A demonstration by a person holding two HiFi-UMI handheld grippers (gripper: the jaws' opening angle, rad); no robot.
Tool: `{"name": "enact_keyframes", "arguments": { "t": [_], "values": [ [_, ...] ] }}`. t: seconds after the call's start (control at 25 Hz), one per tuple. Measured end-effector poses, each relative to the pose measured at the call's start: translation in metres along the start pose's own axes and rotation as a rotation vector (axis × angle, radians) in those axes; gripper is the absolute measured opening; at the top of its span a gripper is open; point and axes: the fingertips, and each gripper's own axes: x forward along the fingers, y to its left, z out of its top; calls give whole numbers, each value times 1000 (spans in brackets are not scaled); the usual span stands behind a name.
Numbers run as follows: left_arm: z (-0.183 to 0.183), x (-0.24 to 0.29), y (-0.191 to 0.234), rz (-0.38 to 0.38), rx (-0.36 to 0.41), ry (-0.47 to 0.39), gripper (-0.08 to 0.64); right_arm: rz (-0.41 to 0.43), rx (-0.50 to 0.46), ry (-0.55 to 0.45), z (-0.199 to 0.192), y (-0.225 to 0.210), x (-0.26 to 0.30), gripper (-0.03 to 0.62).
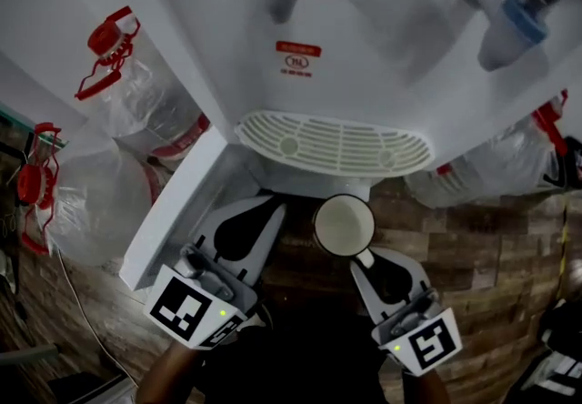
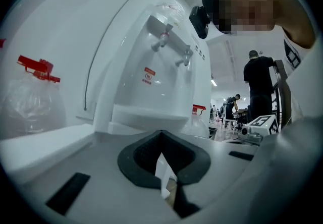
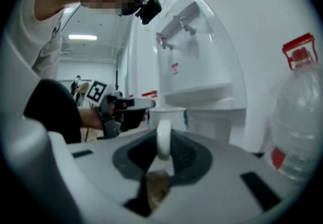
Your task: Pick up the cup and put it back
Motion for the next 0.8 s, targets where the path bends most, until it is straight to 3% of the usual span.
{"name": "enact_keyframes", "arguments": {
  "t": [0.36, 0.8],
  "values": [
    [-56, 9, 6, 20, -52, -36, 7, -33, 7, 15, -50, -25, 17, 75],
    [-68, 12, 4, 35, -29, -36, 6, -89, 40, 40, -95, -43, 59, 74]
  ]
}}
